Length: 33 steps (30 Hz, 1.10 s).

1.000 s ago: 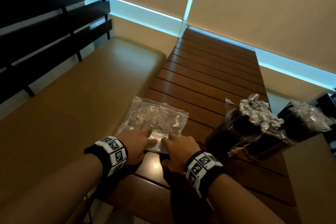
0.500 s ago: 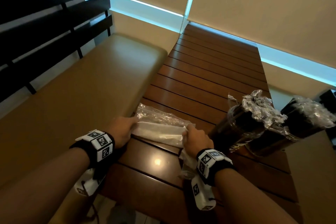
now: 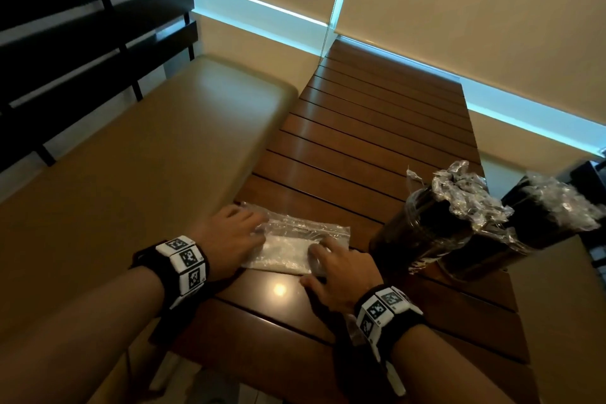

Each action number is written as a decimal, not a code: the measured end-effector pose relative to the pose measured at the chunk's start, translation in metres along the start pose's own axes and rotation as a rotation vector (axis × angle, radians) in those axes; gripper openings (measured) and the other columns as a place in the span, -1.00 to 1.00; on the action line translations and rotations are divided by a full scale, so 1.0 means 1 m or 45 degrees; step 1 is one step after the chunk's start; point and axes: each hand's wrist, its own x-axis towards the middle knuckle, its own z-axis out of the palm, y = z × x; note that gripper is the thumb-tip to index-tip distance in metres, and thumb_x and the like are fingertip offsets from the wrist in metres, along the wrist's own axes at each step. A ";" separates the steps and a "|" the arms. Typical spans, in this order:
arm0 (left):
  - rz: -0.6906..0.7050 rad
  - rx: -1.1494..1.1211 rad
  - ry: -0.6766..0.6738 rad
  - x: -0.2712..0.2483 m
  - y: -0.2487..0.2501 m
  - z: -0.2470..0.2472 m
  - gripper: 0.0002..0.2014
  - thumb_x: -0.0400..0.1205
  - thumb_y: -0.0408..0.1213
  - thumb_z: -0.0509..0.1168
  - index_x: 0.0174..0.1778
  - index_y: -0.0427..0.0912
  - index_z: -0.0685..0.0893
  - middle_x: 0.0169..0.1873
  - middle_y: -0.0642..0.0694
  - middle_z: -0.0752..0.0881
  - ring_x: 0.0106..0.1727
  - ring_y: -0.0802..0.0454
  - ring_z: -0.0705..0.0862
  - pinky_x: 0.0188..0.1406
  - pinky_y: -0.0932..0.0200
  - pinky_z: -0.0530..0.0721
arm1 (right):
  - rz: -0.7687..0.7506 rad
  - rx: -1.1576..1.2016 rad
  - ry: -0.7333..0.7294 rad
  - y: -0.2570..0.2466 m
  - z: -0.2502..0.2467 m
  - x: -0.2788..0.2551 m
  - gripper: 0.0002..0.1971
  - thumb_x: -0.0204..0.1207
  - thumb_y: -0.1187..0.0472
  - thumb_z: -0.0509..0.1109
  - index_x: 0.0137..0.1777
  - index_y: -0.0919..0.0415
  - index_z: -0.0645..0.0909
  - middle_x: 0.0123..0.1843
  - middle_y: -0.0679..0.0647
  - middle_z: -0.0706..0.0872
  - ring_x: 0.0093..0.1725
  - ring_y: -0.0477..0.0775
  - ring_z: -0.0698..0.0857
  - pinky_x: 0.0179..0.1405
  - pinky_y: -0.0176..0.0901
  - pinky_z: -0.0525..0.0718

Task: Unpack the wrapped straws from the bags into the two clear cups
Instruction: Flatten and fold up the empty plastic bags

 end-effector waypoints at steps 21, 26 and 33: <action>-1.044 -0.695 -0.043 0.016 -0.001 0.010 -0.58 0.57 -0.11 0.40 0.27 -0.19 0.50 0.29 -0.22 0.41 0.17 -0.16 0.53 0.12 0.02 0.53 | 0.307 0.227 -0.014 0.010 0.006 0.016 -0.58 0.64 -0.21 0.12 0.41 -0.07 0.28 0.31 0.11 0.37 -0.14 0.20 0.71 -0.29 -0.07 0.59; -0.526 -0.064 -0.180 0.020 0.009 0.001 -0.51 0.44 -0.01 0.39 0.29 0.09 0.47 0.30 -0.05 0.40 0.29 -0.09 0.44 0.18 -0.02 0.45 | 0.321 0.308 0.019 0.002 0.001 0.015 -0.75 0.66 -0.05 0.19 0.25 0.01 0.38 0.27 0.06 0.38 -0.09 0.23 0.70 -0.24 -0.05 0.51; -0.585 -0.389 -0.459 0.022 0.008 -0.013 -0.73 0.53 -0.03 0.25 0.08 -0.05 0.49 0.11 -0.12 0.64 0.08 -0.16 0.65 -0.04 0.02 0.61 | 0.495 0.472 0.194 -0.010 -0.004 0.015 -0.85 0.59 0.00 0.28 0.02 0.02 0.41 0.03 -0.03 0.59 0.02 0.15 0.66 -0.13 -0.07 0.51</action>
